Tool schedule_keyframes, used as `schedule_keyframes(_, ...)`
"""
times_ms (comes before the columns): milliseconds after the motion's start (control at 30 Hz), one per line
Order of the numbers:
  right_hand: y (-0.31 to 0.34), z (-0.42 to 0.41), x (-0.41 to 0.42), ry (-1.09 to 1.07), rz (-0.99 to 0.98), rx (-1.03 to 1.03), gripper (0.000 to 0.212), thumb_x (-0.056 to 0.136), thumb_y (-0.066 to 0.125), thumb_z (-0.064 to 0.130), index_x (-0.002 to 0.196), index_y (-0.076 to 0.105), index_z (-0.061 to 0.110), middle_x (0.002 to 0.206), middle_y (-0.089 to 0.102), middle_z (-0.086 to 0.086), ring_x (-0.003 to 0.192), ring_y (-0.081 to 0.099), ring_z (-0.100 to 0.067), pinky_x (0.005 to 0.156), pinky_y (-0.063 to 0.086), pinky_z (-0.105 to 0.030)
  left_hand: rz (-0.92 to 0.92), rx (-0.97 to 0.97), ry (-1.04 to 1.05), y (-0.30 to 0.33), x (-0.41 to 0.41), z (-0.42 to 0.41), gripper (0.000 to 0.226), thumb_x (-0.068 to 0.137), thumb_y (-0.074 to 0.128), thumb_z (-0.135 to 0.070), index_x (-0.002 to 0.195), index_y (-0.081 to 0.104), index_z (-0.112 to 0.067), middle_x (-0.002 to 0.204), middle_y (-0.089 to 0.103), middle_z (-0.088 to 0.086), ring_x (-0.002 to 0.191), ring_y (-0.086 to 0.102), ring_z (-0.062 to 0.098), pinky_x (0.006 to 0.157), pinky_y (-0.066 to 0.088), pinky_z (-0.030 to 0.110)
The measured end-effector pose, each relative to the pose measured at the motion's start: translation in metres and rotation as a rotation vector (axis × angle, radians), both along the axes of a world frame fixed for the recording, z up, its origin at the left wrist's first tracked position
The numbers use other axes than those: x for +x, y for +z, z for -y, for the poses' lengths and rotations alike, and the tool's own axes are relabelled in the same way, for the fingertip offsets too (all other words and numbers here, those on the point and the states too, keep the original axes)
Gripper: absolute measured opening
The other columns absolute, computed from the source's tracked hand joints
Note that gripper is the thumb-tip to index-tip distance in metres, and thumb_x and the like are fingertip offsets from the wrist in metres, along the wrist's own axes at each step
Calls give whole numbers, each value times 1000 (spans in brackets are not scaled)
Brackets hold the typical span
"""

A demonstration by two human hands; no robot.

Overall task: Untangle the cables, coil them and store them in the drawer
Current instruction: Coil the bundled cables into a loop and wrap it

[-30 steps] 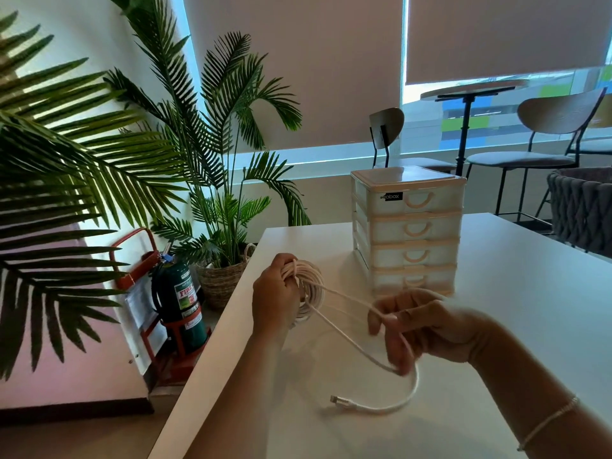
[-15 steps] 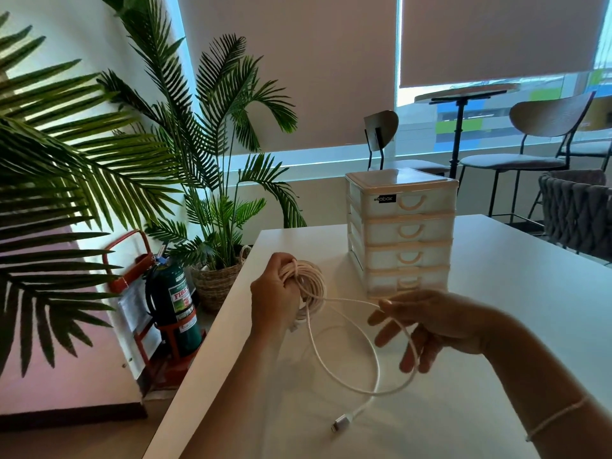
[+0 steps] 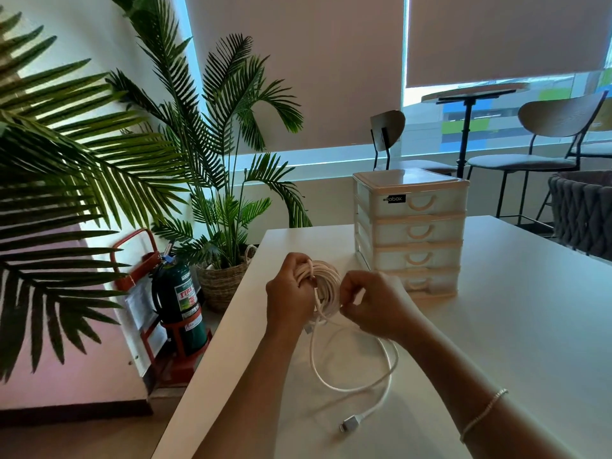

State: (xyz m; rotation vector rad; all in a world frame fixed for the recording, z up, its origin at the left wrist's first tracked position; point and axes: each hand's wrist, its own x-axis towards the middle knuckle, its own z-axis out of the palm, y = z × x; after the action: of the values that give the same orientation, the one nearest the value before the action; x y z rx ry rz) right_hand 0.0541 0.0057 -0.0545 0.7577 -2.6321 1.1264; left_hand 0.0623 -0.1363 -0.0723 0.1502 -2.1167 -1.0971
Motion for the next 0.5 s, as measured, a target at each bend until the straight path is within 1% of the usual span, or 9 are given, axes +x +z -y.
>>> schedule_keyframes(33,0,1,2,16,-41,12,32,74,63,11,61,55,39,66,57,14,52,49,0,57,38,-15,4,6,-6,0,0,-1,27,85,47,5,103,60,-10,83,58,3,75,54,20,57,34,14)
schedule_keyframes(100,-2,3,3,47,-84,57,27,78,59,17,84,66,43,66,55,13,54,48,-2,58,38,-16,16,17,-11,0,0,-1,28,84,48,5,103,59,-11,83,58,2,75,54,21,56,35,14)
schedule_keyframes(133,-5,5,3,54,-123,102,30,79,58,21,96,67,44,62,50,13,58,48,-4,60,40,-20,24,17,-15,0,0,-2,28,84,48,5,104,59,-11,84,58,2,75,54,20,55,35,13)
schedule_keyframes(200,-7,7,4,77,-219,242,28,83,54,30,105,63,46,54,41,12,66,53,-15,62,41,-25,38,-2,-18,-1,0,-4,28,84,49,4,105,58,-12,83,57,0,75,53,19,57,35,13)
schedule_keyframes(267,-8,8,4,81,-262,321,24,85,51,36,105,61,45,60,42,10,69,56,-19,62,41,-25,58,-24,-21,-1,1,-5,28,84,48,3,106,57,-13,84,57,0,77,55,22,63,39,20)
schedule_keyframes(300,-8,8,3,71,-272,332,24,85,51,37,104,62,45,65,44,10,68,53,-18,62,40,-24,69,-31,-33,-2,1,-6,28,84,49,3,106,57,-13,84,58,0,78,57,23,64,40,22)
schedule_keyframes(367,-10,9,4,53,-300,322,21,84,53,35,100,65,42,71,48,12,67,48,-14,59,36,-22,84,-45,-58,-2,2,-6,28,85,48,3,107,55,-13,85,59,1,78,57,22,63,38,20)
schedule_keyframes(433,-14,11,3,54,-319,245,17,82,57,34,93,69,37,74,53,10,67,50,-14,56,37,-21,83,-55,-60,-1,1,-7,29,86,47,3,109,54,-12,87,60,4,77,54,20,62,37,18)
schedule_keyframes(500,-20,13,0,68,-323,148,16,78,59,34,86,73,33,79,62,6,68,58,-19,59,46,-25,79,-50,-60,0,2,-8,29,86,45,4,110,53,-12,88,60,6,77,54,20,63,37,19)
